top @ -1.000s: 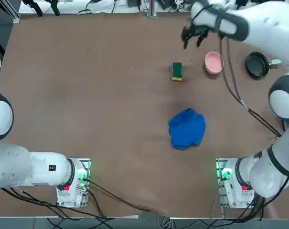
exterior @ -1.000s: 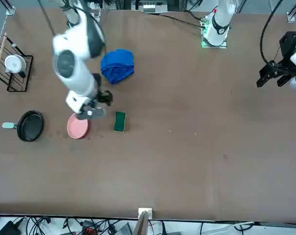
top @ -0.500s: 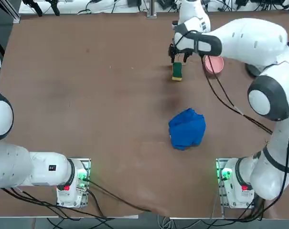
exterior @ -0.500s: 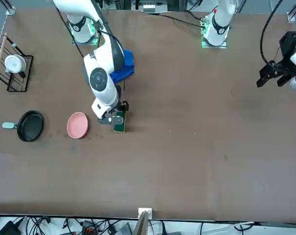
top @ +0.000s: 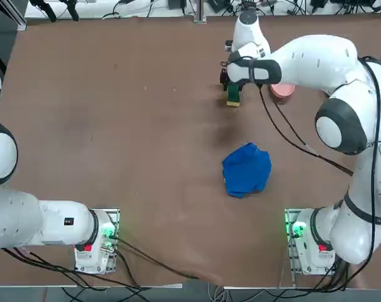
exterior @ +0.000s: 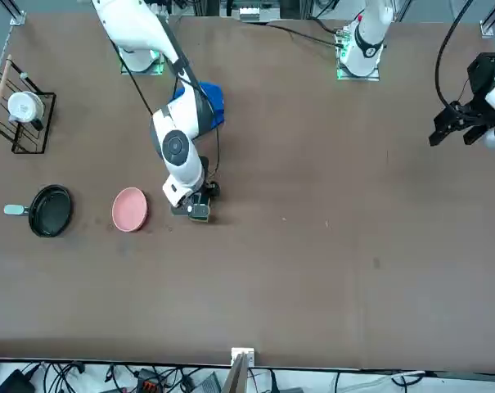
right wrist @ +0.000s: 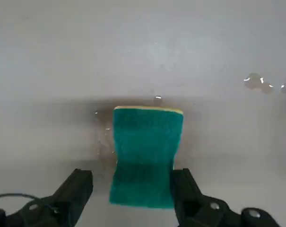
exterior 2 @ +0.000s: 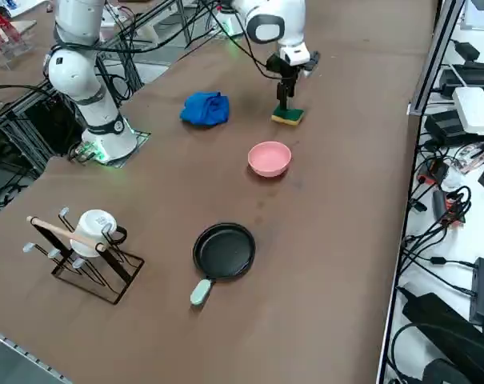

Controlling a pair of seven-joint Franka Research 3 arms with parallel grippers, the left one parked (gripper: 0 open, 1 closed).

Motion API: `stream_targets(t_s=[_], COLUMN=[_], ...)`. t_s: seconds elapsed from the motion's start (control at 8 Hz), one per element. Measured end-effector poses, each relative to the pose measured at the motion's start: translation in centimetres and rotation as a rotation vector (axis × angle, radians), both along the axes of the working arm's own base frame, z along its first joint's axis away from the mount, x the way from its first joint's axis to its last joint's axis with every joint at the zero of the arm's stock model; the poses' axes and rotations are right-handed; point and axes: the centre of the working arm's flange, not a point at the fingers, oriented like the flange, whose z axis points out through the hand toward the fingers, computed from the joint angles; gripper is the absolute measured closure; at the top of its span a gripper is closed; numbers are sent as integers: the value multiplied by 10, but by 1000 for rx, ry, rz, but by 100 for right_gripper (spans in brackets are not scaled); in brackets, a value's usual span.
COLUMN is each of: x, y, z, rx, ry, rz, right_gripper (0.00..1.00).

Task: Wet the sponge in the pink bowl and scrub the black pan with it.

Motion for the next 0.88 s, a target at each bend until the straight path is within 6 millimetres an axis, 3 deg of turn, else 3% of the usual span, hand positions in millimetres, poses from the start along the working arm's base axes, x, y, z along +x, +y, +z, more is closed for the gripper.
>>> stream_targets(t_s=[0.38, 0.88], x=[-4, -1], y=[-5, -7], z=[-22, -27], rx=[-7, -2], ry=[2, -16], rz=[-2, -7], right_gripper=[0, 0])
